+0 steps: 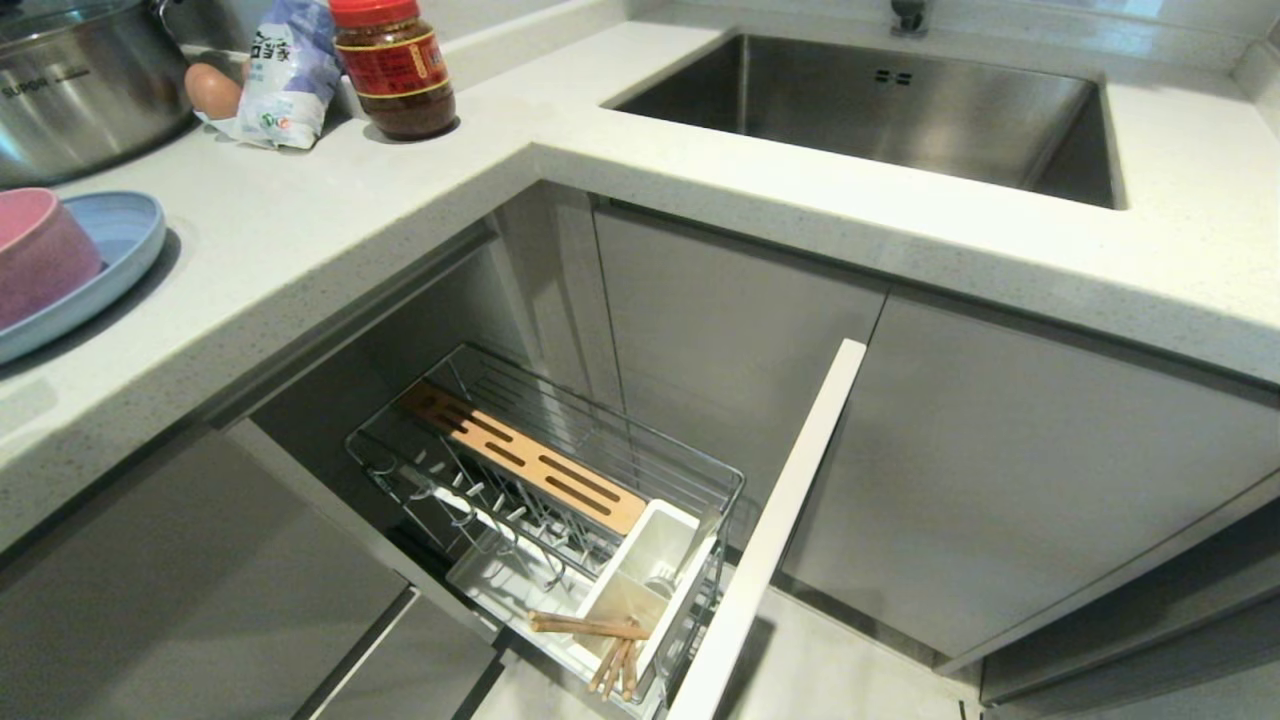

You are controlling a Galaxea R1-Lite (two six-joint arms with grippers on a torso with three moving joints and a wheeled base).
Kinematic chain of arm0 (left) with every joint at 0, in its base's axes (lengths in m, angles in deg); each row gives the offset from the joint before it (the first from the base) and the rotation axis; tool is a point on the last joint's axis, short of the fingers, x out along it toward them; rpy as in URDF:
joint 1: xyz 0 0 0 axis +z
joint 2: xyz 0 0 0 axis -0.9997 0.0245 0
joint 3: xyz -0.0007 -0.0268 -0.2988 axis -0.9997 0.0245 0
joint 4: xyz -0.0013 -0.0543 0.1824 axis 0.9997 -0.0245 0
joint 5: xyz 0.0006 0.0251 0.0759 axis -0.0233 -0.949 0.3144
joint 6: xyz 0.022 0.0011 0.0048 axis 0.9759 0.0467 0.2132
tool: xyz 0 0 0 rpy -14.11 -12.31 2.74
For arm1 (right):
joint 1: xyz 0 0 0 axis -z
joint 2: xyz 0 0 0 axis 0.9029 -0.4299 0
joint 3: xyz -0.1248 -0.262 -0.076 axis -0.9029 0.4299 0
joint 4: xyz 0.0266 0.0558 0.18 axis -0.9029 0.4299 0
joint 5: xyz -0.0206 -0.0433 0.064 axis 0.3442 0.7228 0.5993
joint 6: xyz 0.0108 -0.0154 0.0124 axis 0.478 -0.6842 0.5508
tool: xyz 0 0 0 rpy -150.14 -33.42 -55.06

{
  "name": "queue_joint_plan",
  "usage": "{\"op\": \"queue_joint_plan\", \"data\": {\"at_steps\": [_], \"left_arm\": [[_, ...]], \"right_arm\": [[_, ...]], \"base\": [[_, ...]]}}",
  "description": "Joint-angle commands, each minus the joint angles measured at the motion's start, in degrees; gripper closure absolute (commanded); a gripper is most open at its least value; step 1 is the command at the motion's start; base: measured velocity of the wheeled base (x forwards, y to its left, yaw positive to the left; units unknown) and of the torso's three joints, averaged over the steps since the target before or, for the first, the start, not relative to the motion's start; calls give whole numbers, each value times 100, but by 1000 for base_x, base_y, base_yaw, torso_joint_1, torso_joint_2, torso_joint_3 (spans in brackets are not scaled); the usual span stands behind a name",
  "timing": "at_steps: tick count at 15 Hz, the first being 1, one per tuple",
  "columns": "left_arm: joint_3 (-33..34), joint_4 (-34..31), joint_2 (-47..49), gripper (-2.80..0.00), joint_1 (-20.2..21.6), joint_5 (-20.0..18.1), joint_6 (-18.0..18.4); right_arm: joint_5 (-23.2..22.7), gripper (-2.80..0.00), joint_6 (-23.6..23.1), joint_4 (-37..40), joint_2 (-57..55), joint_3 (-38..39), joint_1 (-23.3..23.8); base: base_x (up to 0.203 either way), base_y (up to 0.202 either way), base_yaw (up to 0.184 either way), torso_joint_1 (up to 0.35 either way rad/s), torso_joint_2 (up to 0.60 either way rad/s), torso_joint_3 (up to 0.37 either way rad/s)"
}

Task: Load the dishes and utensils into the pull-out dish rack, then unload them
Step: Take the fork out of the cupboard

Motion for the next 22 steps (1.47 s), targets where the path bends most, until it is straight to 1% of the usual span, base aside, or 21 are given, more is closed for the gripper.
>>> {"op": "queue_joint_plan", "data": {"at_steps": [1, 4, 9, 19, 20, 22], "left_arm": [[99, 69, 102, 0, 31, -73, -30], [221, 250, 119, 0, 113, -188, -57], [460, 408, 36, 0, 113, -200, -74], [519, 392, -116, 0, 113, -200, -69], [544, 392, -127, -280, 113, -200, -74], [544, 394, -138, -280, 113, -200, -74]], "right_arm": [[3, 0, 2, -2, 24, 0, -1], [3, 0, 2, -2, 24, 0, -1], [3, 0, 2, -2, 24, 0, -1], [3, 0, 2, -2, 24, 0, -1], [3, 0, 2, -2, 24, 0, -8], [3, 0, 2, -2, 24, 0, -1]], "base": [[0, 0, 0, 0, 0, 0], [0, 0, 0, 0, 0, 0], [0, 0, 0, 0, 0, 0], [0, 0, 0, 0, 0, 0], [0, 0, 0, 0, 0, 0], [0, 0, 0, 0, 0, 0]]}}
